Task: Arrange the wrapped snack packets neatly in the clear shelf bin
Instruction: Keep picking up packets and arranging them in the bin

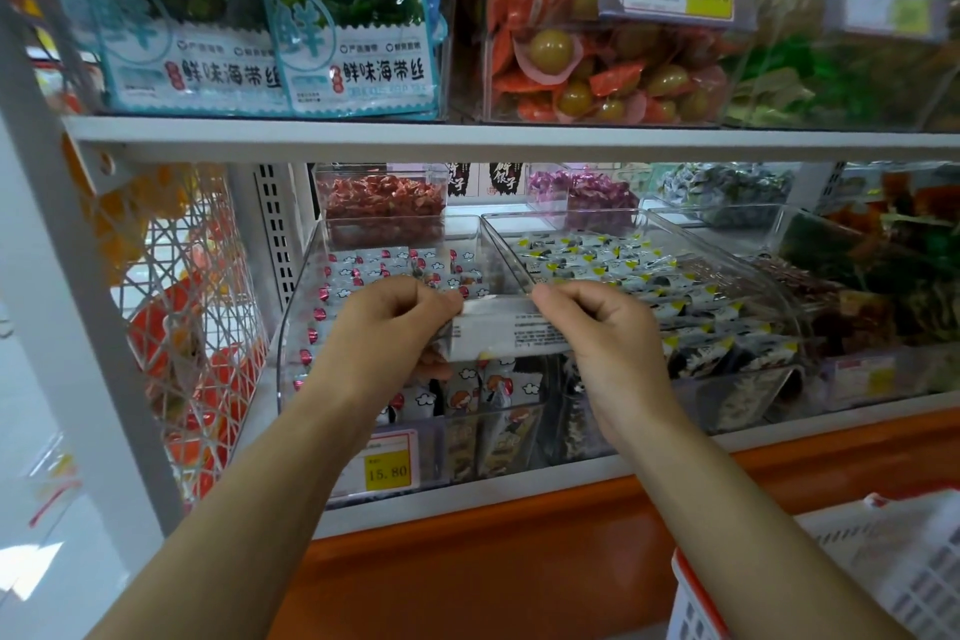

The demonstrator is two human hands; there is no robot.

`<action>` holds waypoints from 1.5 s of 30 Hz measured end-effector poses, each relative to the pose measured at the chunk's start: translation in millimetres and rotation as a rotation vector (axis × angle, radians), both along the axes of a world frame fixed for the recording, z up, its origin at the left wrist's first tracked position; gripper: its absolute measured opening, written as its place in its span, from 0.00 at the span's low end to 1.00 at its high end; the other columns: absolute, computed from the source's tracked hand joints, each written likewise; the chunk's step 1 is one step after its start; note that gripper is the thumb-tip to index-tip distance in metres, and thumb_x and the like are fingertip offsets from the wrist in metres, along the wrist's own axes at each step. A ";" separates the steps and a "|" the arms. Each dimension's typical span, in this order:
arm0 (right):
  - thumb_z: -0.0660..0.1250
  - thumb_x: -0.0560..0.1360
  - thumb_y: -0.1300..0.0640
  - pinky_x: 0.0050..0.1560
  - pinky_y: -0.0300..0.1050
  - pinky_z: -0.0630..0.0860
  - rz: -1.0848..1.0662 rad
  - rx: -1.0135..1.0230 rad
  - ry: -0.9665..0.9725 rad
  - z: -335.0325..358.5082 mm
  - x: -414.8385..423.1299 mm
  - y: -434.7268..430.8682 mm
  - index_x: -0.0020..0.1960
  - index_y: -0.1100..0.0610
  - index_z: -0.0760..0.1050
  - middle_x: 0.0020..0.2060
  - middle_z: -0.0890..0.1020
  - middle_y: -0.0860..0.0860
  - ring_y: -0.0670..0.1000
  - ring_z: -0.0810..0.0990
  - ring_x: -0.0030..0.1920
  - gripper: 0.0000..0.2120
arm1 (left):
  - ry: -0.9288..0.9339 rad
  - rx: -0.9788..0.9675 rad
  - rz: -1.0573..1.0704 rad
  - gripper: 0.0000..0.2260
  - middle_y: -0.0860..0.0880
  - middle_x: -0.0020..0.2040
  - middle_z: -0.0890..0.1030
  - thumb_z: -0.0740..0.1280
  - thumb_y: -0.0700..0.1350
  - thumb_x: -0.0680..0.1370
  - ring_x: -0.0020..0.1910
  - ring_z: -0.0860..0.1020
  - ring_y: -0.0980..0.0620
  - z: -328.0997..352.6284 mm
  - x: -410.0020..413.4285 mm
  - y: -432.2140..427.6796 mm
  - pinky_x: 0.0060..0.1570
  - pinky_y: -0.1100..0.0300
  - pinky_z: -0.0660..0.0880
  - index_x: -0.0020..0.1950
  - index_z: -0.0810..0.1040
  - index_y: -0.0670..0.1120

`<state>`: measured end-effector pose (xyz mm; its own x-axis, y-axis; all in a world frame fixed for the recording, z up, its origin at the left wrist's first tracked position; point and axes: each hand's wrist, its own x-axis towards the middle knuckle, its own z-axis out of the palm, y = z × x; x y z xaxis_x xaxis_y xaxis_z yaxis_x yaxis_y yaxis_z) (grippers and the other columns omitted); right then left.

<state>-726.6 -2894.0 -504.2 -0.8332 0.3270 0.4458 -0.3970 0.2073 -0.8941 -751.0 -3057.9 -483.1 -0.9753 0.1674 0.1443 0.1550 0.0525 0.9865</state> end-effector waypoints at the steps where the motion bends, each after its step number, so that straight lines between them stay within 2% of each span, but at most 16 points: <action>1: 0.68 0.74 0.55 0.46 0.57 0.77 -0.023 -0.032 -0.017 -0.7 -0.9 1.0 0.36 0.57 0.80 0.38 0.80 0.61 0.61 0.79 0.43 0.10 | 0.028 -0.029 -0.026 0.13 0.48 0.35 0.80 0.66 0.47 0.76 0.30 0.79 0.56 -0.3 0.2 -0.4 0.32 0.62 0.80 0.42 0.77 0.36; 4: 0.68 0.75 0.53 0.46 0.60 0.76 -0.075 -0.129 -0.069 -2.7 -2.8 4.5 0.39 0.64 0.78 0.43 0.76 0.70 0.67 0.76 0.43 0.14 | 0.150 -0.206 -0.141 0.09 0.51 0.43 0.81 0.67 0.51 0.73 0.38 0.79 0.59 -2.0 2.6 -1.1 0.36 0.68 0.78 0.49 0.80 0.49; 7: 0.67 0.75 0.51 0.49 0.61 0.77 -0.064 -0.133 -0.106 -3.6 -4.2 6.6 0.38 0.58 0.81 0.42 0.79 0.65 0.65 0.78 0.47 0.13 | 0.257 -0.289 -0.106 0.08 0.52 0.43 0.81 0.67 0.49 0.74 0.41 0.79 0.56 -6.4 1.6 1.1 0.41 0.62 0.79 0.52 0.79 0.53; 9: 0.68 0.72 0.49 0.47 0.52 0.82 0.062 -0.201 -0.091 -1.8 -3.5 6.2 0.42 0.53 0.82 0.41 0.82 0.56 0.56 0.82 0.46 0.09 | 0.291 -0.259 -0.023 0.05 0.49 0.39 0.82 0.65 0.48 0.76 0.39 0.80 0.52 -7.1 0.0 2.4 0.41 0.55 0.79 0.46 0.80 0.50; 11: 0.70 0.66 0.48 0.48 0.47 0.81 0.213 -0.258 -0.068 -1.0 -2.6 6.1 0.52 0.54 0.80 0.47 0.81 0.55 0.53 0.83 0.48 0.17 | 0.252 -0.157 0.036 0.07 0.48 0.37 0.83 0.63 0.47 0.78 0.39 0.82 0.50 -7.3 -2.6 2.8 0.41 0.54 0.81 0.44 0.80 0.49; 14: 0.69 0.72 0.54 0.47 0.47 0.81 0.227 -0.107 -0.042 -3.1 -3.5 3.8 0.62 0.55 0.73 0.51 0.80 0.55 0.49 0.84 0.47 0.19 | 0.218 -0.090 0.083 0.09 0.50 0.32 0.82 0.62 0.47 0.79 0.33 0.81 0.53 -9.4 -5.9 5.6 0.38 0.56 0.81 0.42 0.79 0.53; 17: 0.64 0.76 0.58 0.39 0.42 0.81 0.157 -0.040 -0.015 -2.7 -4.4 2.8 0.59 0.56 0.74 0.43 0.82 0.51 0.48 0.84 0.39 0.12 | 0.297 -0.221 0.124 0.09 0.51 0.29 0.79 0.61 0.49 0.79 0.27 0.77 0.60 -14.3 -7.9 10.1 0.29 0.66 0.76 0.41 0.78 0.52; 20: 0.65 0.76 0.60 0.35 0.39 0.80 0.147 -0.193 -0.021 2.4 -7.3 10.5 0.50 0.58 0.77 0.35 0.83 0.50 0.49 0.82 0.34 0.04 | 0.310 -0.270 0.080 0.10 0.53 0.27 0.79 0.61 0.51 0.79 0.24 0.74 0.62 -13.7 -11.8 14.3 0.23 0.68 0.70 0.42 0.78 0.50; 23: 0.67 0.74 0.60 0.33 0.38 0.79 0.082 -0.408 -0.061 7.0 -13.4 20.5 0.46 0.61 0.76 0.33 0.83 0.51 0.49 0.82 0.32 0.03 | 0.318 -0.303 0.051 0.10 0.54 0.37 0.83 0.59 0.52 0.79 0.32 0.76 0.59 -9.2 -22.4 15.2 0.30 0.65 0.73 0.52 0.78 0.51; 26: 0.67 0.75 0.62 0.33 0.39 0.80 0.049 -0.572 -0.112 10.0 -22.8 26.3 0.42 0.60 0.74 0.35 0.81 0.54 0.51 0.82 0.34 0.03 | 0.381 -0.487 0.126 0.15 0.49 0.56 0.80 0.60 0.48 0.80 0.50 0.76 0.53 -7.1 -49.7 14.6 0.47 0.61 0.69 0.64 0.74 0.45; 30: 0.66 0.75 0.65 0.35 0.41 0.81 0.061 -0.733 -0.107 16.7 -35.9 28.3 0.40 0.60 0.71 0.38 0.80 0.56 0.53 0.82 0.35 0.07 | 0.461 -0.858 0.078 0.10 0.40 0.55 0.77 0.60 0.43 0.79 0.53 0.75 0.43 -8.1 -97.4 22.6 0.55 0.53 0.72 0.54 0.76 0.37; 33: 0.66 0.75 0.65 0.36 0.41 0.82 0.043 -0.722 -0.101 19.8 -42.1 31.0 0.41 0.61 0.70 0.40 0.80 0.58 0.52 0.83 0.35 0.06 | 0.451 -1.057 -0.023 0.14 0.41 0.48 0.75 0.56 0.48 0.80 0.50 0.74 0.42 -12.8 -129.6 38.7 0.55 0.47 0.72 0.44 0.72 0.39; 36: 0.66 0.75 0.65 0.37 0.42 0.82 0.016 -0.680 -0.111 22.8 -49.8 33.8 0.45 0.61 0.70 0.42 0.80 0.59 0.53 0.83 0.37 0.04 | 0.452 -1.121 -0.131 0.20 0.41 0.45 0.75 0.49 0.50 0.82 0.47 0.75 0.42 -20.3 -157.4 55.3 0.50 0.53 0.71 0.45 0.73 0.39; 40: 0.66 0.76 0.64 0.39 0.42 0.82 -0.006 -0.601 -0.137 26.3 -64.5 35.5 0.54 0.63 0.71 0.47 0.80 0.58 0.54 0.82 0.40 0.08 | 0.360 -1.354 -0.172 0.25 0.41 0.73 0.62 0.42 0.56 0.81 0.73 0.57 0.42 -36.7 -187.0 63.1 0.70 0.42 0.55 0.72 0.63 0.47; 42: 0.65 0.76 0.64 0.40 0.43 0.82 -0.006 -0.548 -0.132 29.2 -74.7 34.6 0.59 0.64 0.69 0.48 0.79 0.58 0.54 0.81 0.40 0.13 | 0.353 -1.428 -0.177 0.29 0.46 0.77 0.51 0.39 0.63 0.78 0.76 0.47 0.45 -42.4 -196.5 60.1 0.70 0.36 0.45 0.76 0.54 0.53; 45: 0.65 0.76 0.64 0.41 0.41 0.82 -0.040 -0.339 -0.135 31.9 -91.2 29.1 0.62 0.65 0.68 0.51 0.78 0.60 0.54 0.81 0.42 0.15 | 0.336 -1.416 -0.185 0.31 0.49 0.78 0.49 0.40 0.66 0.76 0.76 0.45 0.47 -45.8 -200.4 59.4 0.69 0.38 0.42 0.76 0.52 0.53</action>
<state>-817.8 -2864.8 -472.3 -0.8608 0.4706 0.1938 -0.2688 -0.0969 -0.9583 -951.3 -2998.6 -529.0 -0.8790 0.4758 -0.0322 0.4742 0.8792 0.0459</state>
